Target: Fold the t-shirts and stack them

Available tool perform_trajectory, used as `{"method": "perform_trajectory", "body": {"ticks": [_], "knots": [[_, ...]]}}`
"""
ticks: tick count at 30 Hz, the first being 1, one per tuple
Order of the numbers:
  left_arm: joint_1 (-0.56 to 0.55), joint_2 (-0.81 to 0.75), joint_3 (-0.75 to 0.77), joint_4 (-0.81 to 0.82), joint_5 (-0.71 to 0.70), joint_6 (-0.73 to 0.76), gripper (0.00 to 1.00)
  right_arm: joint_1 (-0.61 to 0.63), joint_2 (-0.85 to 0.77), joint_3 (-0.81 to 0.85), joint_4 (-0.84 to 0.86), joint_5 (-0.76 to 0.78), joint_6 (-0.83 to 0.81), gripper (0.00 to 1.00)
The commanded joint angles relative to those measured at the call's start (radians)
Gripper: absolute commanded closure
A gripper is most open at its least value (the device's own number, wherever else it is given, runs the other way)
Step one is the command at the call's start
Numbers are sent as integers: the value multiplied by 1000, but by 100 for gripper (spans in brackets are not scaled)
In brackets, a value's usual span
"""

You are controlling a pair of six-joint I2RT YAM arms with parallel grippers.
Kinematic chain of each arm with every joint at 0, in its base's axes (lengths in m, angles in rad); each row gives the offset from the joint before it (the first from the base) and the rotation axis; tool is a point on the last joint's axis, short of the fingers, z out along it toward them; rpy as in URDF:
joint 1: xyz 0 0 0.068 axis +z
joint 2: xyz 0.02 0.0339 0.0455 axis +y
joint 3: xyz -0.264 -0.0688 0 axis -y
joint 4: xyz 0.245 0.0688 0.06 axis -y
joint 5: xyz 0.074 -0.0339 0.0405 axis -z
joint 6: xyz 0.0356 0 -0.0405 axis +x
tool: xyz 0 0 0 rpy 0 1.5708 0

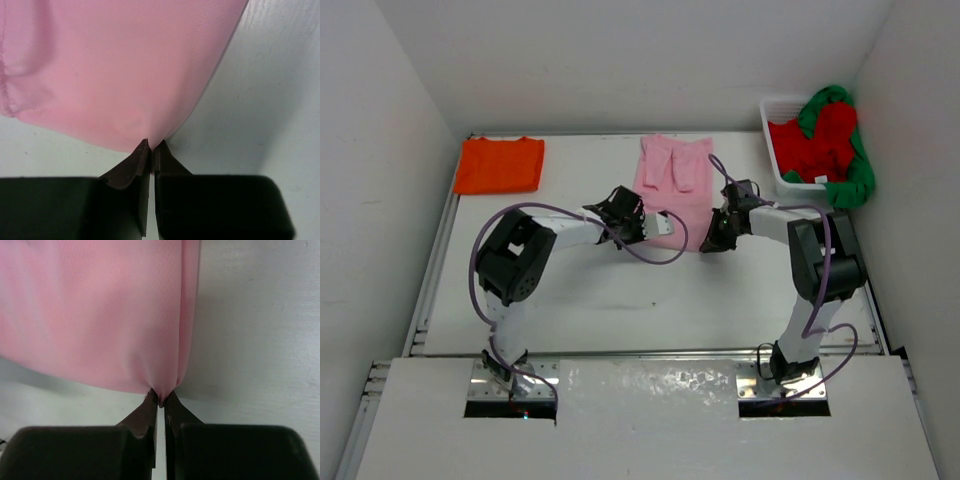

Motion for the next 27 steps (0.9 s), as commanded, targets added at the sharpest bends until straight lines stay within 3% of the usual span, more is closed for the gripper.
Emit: {"method": "perform_trajectory", "body": {"ticks": [1,13,16,20,27], "knots": [[2,24,-16,8,-11,-31,100,-4,25,-8,46,22,19,98],[10,-64,2,-200,-50,-132,100,3,-132,-70,-41,19,-122,100],[-20,-164,-77,-271,-60,-137,100,31,-232,-110,-118,45,-188,100],[-140,-305,-206,-346,-87,-128,100,75,-352,-150,-222,12,-246,100],[-241,-532,-263,-619,2,-192,100,198,-599,-230,-420,-34,-228,100]]}}
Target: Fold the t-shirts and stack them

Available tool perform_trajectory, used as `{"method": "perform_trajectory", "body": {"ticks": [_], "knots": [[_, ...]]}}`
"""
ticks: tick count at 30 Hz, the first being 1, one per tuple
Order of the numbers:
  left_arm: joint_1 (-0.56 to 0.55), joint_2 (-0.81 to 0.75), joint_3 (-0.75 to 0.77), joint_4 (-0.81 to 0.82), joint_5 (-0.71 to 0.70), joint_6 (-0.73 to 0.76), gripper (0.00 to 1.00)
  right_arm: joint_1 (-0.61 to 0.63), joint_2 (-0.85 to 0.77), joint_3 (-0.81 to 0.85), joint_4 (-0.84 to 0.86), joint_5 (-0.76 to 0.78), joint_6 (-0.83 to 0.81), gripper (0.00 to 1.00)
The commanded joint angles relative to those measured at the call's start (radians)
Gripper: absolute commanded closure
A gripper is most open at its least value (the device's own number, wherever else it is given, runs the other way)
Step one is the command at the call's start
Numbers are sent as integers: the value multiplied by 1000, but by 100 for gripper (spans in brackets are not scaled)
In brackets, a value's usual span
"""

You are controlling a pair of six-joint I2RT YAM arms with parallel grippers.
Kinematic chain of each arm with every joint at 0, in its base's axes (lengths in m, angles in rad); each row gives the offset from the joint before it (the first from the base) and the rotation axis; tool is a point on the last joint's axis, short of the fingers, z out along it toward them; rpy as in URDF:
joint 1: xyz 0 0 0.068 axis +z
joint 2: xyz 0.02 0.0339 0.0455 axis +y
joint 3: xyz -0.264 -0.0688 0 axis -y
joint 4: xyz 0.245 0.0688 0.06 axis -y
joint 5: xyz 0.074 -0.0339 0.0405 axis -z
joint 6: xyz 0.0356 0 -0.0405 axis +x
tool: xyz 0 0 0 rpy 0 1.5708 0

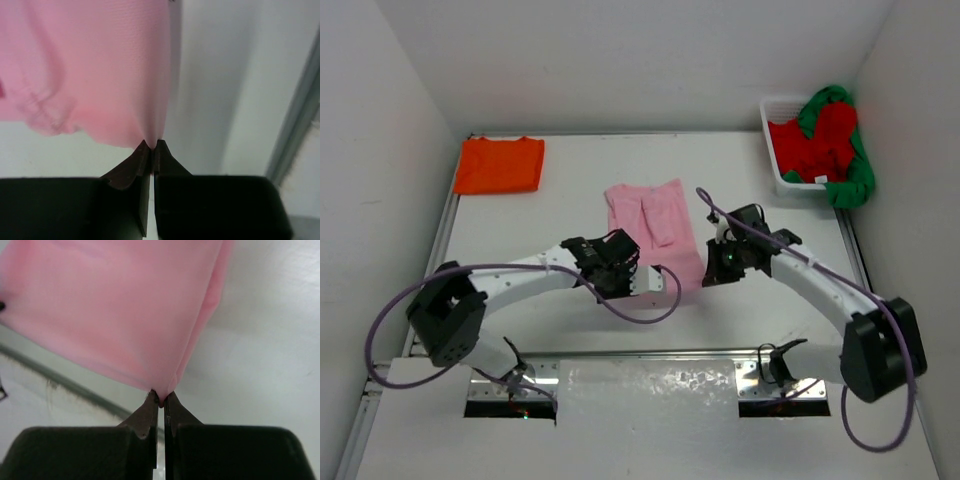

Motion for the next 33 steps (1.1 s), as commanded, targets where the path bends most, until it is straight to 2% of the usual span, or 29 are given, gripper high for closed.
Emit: {"method": "perform_trajectory", "body": {"ticks": [1,4,7,9,12,13,18,22,33], "knots": [[5,-138,5,-223,40,-39,100,58,-147,-40,-144,-28,6,100],[6,-192,64,-347,116,-31,100,74,-247,-28,-191,-48,65,100],[35,-218,139,-406,150,-34,100,75,-265,41,-211,-51,88,100],[116,-207,185,-400,195,-42,100,72,-237,112,-216,-43,73,100],[222,-164,258,-397,265,-47,100,66,-136,195,-210,-20,42,100],[304,-99,301,-398,287,-59,100,42,-81,230,-196,-17,31,100],[383,45,429,-368,311,-97,100,-26,59,334,-106,-40,36,100],[420,132,559,-342,333,-132,100,-61,152,437,-50,-49,45,100],[451,320,717,-223,347,-212,100,-126,362,538,23,-22,49,100]]}}
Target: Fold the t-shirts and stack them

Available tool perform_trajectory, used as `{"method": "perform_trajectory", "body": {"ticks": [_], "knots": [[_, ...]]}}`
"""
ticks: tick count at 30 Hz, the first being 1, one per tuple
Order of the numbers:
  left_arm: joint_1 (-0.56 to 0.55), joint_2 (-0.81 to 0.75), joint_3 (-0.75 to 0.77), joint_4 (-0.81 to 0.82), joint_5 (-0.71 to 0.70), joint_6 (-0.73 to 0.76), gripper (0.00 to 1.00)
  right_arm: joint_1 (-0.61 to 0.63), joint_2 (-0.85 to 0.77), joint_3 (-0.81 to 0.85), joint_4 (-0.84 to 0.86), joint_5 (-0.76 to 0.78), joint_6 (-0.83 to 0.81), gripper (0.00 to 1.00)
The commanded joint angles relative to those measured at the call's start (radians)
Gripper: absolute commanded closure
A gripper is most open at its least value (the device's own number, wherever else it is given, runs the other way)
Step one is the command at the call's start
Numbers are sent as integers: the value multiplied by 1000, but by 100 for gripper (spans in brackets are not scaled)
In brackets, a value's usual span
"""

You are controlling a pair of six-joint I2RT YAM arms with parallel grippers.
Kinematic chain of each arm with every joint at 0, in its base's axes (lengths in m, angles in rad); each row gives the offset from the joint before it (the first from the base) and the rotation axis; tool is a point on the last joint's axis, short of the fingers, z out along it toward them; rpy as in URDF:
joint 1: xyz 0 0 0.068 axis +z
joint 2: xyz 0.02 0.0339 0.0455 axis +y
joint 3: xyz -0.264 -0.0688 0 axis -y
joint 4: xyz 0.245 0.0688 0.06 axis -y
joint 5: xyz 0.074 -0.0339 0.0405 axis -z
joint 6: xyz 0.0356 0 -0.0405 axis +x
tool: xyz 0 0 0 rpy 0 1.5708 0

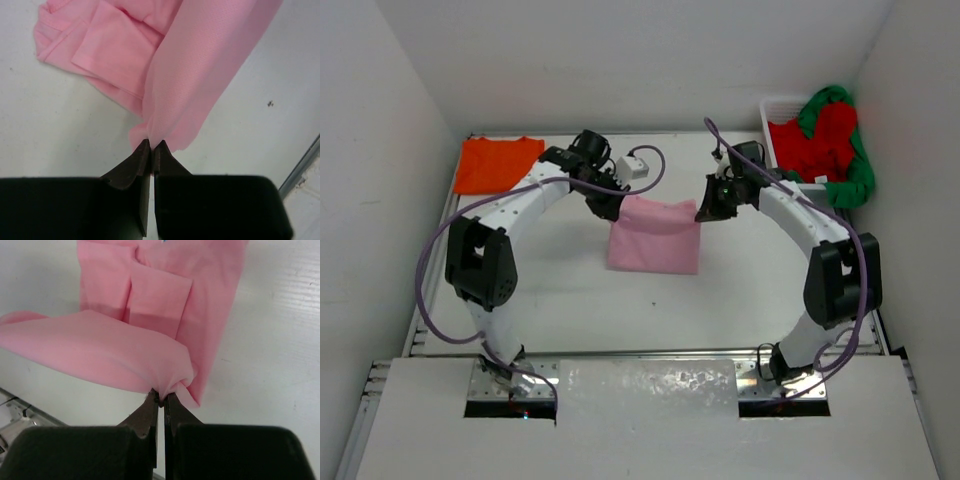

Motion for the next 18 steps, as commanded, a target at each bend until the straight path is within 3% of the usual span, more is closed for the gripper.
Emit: {"method": "perform_trajectory", "body": {"ticks": [1,15,18], "knots": [[23,37,64,76,29,-60,100,-17,44,70,58,29,-4,100],[88,310,279,147,-84,-178,100,-67,338,295,148,30,0,100],[105,369,297,189,-125,-190,92,-75,412,357,177,49,26,91]]}}
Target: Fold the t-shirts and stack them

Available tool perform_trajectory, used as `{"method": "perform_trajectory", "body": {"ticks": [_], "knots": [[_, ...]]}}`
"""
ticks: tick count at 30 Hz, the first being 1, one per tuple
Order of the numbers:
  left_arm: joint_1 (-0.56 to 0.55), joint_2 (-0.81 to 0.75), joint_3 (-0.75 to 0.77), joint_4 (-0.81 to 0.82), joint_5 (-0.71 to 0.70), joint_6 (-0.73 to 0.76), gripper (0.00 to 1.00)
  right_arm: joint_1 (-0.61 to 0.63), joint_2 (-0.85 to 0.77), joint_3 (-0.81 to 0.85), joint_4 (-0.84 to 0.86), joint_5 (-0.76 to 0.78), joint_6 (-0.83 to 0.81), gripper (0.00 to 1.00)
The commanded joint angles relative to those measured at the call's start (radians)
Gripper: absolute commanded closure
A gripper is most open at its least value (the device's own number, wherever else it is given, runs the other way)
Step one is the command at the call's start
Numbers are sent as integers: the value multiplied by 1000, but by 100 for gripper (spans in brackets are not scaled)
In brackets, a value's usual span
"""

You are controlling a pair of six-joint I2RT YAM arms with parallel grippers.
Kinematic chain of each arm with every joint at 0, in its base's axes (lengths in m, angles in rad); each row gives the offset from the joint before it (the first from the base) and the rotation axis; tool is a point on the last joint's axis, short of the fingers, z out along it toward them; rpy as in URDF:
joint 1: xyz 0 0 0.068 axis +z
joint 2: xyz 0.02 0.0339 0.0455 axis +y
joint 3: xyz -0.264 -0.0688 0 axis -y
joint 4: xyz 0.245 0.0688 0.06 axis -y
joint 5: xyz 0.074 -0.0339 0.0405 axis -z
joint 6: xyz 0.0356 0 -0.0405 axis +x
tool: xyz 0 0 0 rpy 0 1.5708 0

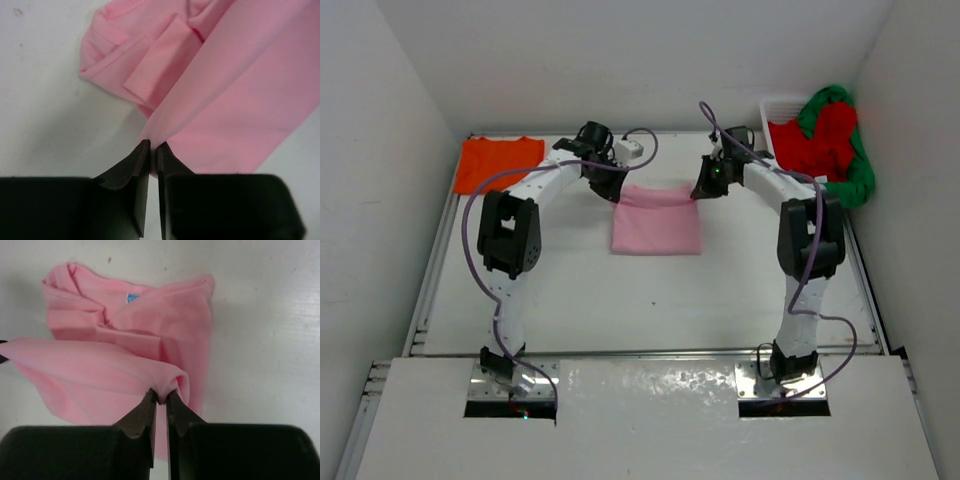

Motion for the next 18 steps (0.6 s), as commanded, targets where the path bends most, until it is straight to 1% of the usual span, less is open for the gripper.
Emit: {"method": "perform_trajectory", "body": {"ticks": [1,2,3,4,5,7,8,10,11,12,13,14,15,16,17,18], "knots": [[38,45,53,74,-71,-43,90,-19,53,88,92,25,26,90],[42,57,58,94,-86,-65,86,-24,91,120,109,29,39,84],[49,68,77,131,-108,-77,85,-27,112,144,128,27,55,81],[64,93,93,147,-116,-91,82,-28,135,172,140,29,57,75],[72,107,126,171,-129,-121,71,-30,187,247,139,41,50,65],[95,139,157,196,-151,-151,60,-30,237,328,103,55,27,63],[105,160,185,219,-178,-167,33,-30,272,397,87,97,-5,63],[113,186,252,228,-220,-169,32,-31,284,439,47,174,-36,67],[116,202,283,225,-261,-168,32,-31,266,430,43,191,-61,70],[127,228,312,216,-274,-169,32,-31,246,409,57,202,-69,77],[134,235,370,196,-281,-184,32,-30,219,337,75,206,-73,80],[153,236,392,188,-269,-195,32,-28,141,286,106,211,-81,83],[162,220,398,184,-251,-210,32,-24,93,223,187,207,-84,84],[170,200,377,188,-231,-232,34,-19,44,86,233,202,-87,85],[177,144,352,190,-185,-240,37,-2,-51,21,281,193,-89,86],[176,109,320,193,-157,-241,41,5,-88,-40,354,185,-92,87]]}}
